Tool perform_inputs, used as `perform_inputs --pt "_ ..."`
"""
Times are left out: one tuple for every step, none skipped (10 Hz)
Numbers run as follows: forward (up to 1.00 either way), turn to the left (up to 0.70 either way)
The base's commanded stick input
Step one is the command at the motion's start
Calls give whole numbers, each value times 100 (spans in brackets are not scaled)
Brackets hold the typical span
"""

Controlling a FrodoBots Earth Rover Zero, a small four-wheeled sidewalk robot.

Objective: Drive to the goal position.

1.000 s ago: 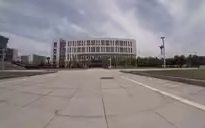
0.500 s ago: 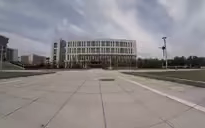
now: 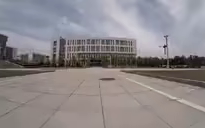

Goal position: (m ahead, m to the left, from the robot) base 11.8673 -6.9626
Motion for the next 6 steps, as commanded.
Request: perform_inputs --pt "70 0" --pt "70 0" --pt "70 0" --pt "70 0" --pt "70 0" --pt "70 0"
